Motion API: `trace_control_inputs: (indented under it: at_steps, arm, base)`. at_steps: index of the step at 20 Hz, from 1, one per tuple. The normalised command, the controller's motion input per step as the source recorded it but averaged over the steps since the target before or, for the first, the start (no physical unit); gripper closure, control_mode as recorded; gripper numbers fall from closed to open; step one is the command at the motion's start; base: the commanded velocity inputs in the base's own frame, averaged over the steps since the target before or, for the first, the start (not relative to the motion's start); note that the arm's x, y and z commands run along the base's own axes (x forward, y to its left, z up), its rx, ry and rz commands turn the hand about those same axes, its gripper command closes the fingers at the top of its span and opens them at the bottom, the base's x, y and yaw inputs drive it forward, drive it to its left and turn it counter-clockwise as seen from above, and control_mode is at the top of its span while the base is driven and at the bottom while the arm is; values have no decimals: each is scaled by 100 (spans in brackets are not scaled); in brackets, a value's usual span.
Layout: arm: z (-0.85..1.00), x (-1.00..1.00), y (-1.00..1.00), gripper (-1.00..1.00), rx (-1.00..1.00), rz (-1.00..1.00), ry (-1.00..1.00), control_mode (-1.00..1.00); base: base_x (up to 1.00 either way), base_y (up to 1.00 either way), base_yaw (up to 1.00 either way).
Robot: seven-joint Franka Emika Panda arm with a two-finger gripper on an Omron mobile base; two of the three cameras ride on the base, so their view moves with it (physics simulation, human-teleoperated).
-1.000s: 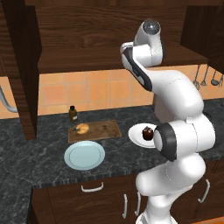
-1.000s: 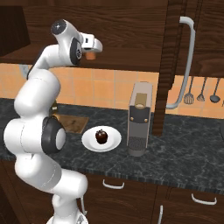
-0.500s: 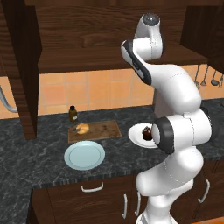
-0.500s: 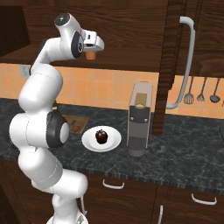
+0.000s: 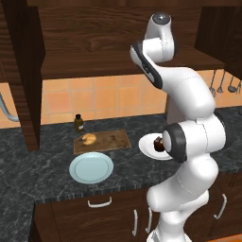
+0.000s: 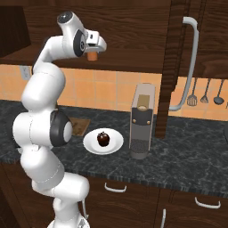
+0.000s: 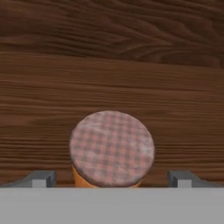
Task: From the different types of pastries on the counter, select a croissant and place it on the cutting board. Then retrieve a jar of jam from the cabinet and place it alongside the croissant on the cutting board.
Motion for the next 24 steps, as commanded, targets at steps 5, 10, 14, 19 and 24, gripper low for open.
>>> trace_control_inputs:
  at_steps: [5, 10, 14, 19, 24]
  arm:
    - [0, 2, 0, 100, 0, 0, 5, -100]
    - [0, 1, 0, 100, 0, 0, 1, -100]
    - [0, 0, 0, 100, 0, 0, 0, -100]
    - [0, 0, 0, 100, 0, 0, 0, -100]
    - [0, 0, 0, 100, 0, 0, 0, -100]
  base:
    - [0, 0, 0]
    - [0, 0, 0]
    - [0, 0, 0]
    - [0, 0, 0]
    - [0, 0, 0]
